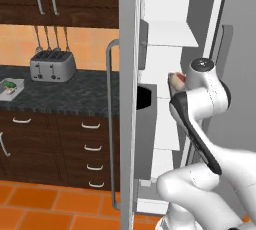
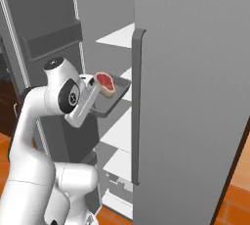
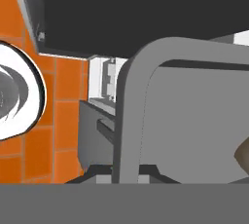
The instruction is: Take the meat container that has the steak and place it on the second highest rack of the freezer. Then take the vegetable container that has the garlic and broccoli and place it on the highest rack of the freezer.
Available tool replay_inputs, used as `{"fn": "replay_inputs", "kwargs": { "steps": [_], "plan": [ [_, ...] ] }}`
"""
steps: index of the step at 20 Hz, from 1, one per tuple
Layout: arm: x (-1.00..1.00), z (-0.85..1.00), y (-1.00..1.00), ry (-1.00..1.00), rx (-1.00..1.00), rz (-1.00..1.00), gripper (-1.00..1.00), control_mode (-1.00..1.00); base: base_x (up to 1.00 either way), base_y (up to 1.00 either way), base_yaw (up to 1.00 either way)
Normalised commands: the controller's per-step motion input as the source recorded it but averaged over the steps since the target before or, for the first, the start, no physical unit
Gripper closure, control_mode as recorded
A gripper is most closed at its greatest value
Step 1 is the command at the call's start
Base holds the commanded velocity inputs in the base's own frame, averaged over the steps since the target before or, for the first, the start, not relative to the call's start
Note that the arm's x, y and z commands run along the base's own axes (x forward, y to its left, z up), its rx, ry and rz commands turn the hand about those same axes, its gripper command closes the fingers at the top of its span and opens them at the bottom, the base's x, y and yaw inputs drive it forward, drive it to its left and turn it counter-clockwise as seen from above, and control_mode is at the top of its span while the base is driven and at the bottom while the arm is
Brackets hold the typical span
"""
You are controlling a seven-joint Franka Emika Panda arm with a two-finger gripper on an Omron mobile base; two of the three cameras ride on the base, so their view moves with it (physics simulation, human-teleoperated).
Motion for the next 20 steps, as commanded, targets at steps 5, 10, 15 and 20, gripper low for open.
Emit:
{"fn": "replay_inputs", "kwargs": {
  "steps": [5,10,15,20],
  "plan": [
    [0.98,-0.02,-0.24,0.00,0.00,0.10,1.00,-1.00,0.00,0.00,0.00],
    [0.84,-0.15,-0.20,0.00,0.00,0.04,1.00,-1.00,0.00,0.00,0.00],
    [0.86,-0.18,-0.20,0.04,0.00,0.00,1.00,-1.00,0.00,0.00,0.00],
    [0.74,-0.43,-0.04,0.06,0.00,0.00,1.00,-1.00,0.00,0.00,0.00]
  ]
}}
